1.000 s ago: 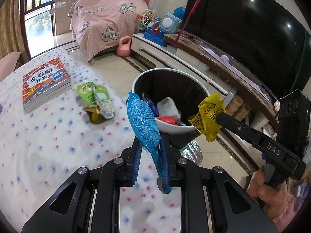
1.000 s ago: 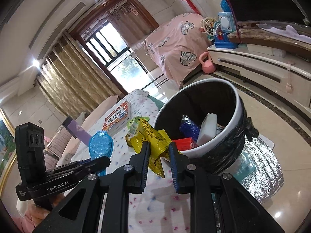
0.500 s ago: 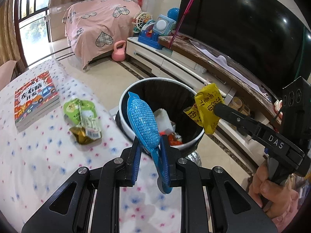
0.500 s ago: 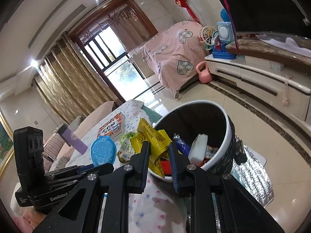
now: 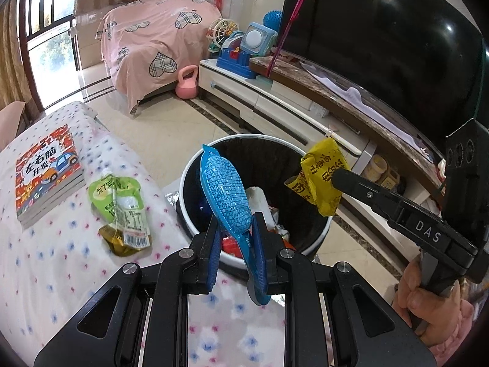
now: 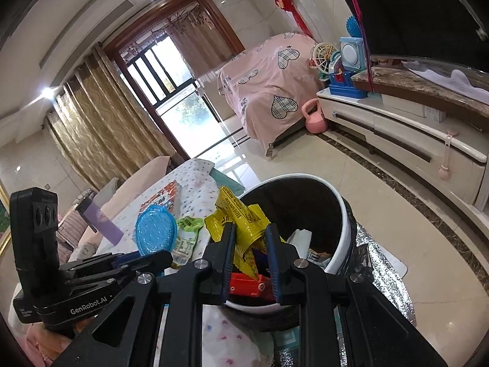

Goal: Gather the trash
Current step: 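Carry both items over the bin and open both tools to drop them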

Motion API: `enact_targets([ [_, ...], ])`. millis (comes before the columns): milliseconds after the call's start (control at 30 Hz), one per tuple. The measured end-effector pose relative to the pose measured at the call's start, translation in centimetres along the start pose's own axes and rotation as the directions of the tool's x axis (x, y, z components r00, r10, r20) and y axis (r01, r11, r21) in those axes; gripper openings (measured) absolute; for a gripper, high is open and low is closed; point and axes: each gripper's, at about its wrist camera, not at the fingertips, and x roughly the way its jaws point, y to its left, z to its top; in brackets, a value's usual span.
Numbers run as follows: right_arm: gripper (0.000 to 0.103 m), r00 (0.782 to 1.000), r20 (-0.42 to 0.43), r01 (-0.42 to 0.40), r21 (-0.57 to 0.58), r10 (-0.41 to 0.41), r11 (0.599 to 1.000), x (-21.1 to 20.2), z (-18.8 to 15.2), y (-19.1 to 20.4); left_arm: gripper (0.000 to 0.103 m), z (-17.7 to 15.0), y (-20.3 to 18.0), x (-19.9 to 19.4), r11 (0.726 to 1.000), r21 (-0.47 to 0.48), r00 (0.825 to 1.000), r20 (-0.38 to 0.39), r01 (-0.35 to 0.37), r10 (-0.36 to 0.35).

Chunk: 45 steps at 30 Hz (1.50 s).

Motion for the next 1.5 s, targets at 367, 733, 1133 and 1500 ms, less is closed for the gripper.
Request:
enact_targets([
  [367, 0.020, 0.999, -0.022, 0.028, -0.001, -0.028, 1.000, 1.3, 0.6, -0.4, 0.018, 1.1, 0.3, 1.7, 1.000, -0.006, 1.000, -0.019, -0.022, 0.021],
  [733, 0.020, 0.996, -0.067, 0.062, -0.008, -0.062, 0.998, 2.6, 0.8, -0.3, 0.018, 1.7, 0.4, 3.5, 1.000, -0.005, 0.999, -0.044, -0.025, 0.025],
  [1133, 0.021, 0.991, -0.106, 0.084, -0.017, -0.085, 0.996, 4.1, 1.2, -0.4, 0.018, 2.1, 0.5, 5.2, 1.000, 0.001, 0.997, -0.079, -0.025, 0.025],
  [1500, 0.021, 0.986, -0.129, 0.108, -0.021, -0.109, 0.994, 4.9, 1.2, -0.9, 0.018, 2.1, 0.4, 5.7, 1.000, 0.008, 0.995, -0.095, -0.025, 0.025],
])
